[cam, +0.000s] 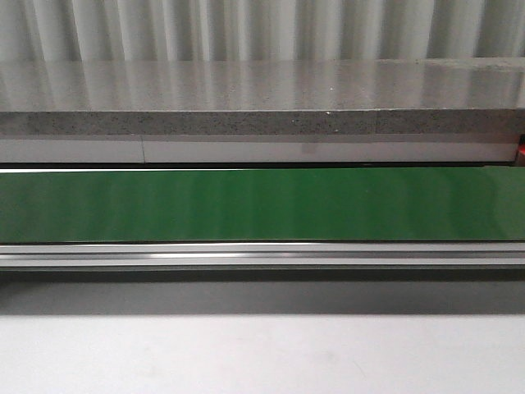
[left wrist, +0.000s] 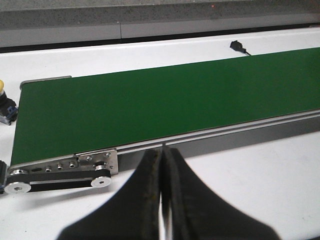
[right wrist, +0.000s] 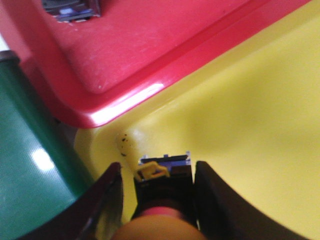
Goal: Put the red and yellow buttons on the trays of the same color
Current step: 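Carry the yellow button into the yellow tray and open the right gripper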
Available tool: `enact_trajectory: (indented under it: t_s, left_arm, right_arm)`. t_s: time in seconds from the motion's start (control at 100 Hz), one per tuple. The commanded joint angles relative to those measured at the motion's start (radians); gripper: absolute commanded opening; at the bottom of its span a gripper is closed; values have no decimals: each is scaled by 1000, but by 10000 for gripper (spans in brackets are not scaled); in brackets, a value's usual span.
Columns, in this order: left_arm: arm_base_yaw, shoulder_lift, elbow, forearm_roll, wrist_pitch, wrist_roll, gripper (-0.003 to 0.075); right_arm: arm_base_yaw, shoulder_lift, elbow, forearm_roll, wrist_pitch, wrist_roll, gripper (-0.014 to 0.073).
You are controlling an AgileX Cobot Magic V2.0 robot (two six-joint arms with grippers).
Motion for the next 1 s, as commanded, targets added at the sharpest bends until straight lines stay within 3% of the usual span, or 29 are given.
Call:
enact_trajectory:
  t_s: [0.0,0.18,0.25,0.42,0.5,0.78,0.88,0.99]
  left_arm:
    - [-10,10,-23,-16,-63,4,-20]
    - [-10,10,-23,-16,-63,4,-20]
    - [-10,10,-23,-16,-63,4,-20]
    - [-10,10,-23,-16,-63,4,-20]
    - [-10,10,-23,-16,-63,4,-20]
    - [-10,10,-23,-16,-63,4,-20]
    - [-10,10,-23,-16,-63,4,-20]
    - [-10,10,-23,-16,-63,4,-20]
  right_arm:
    - [-8,-1,-24,7,-42,3,216]
    - [-7,73,-24,33,-70,3,218]
    - [-7,82,-24,33,-75,3,256]
    - [-7,82,-24,33,-77,3,591]
    - [-7,76,-24,33,-76,3,647]
    - [-7,-64,-24,19,-68,3,605]
    - [10,-135,-24,16,-45,-6,471]
    - [47,-213,-24,16,-10,-6,235]
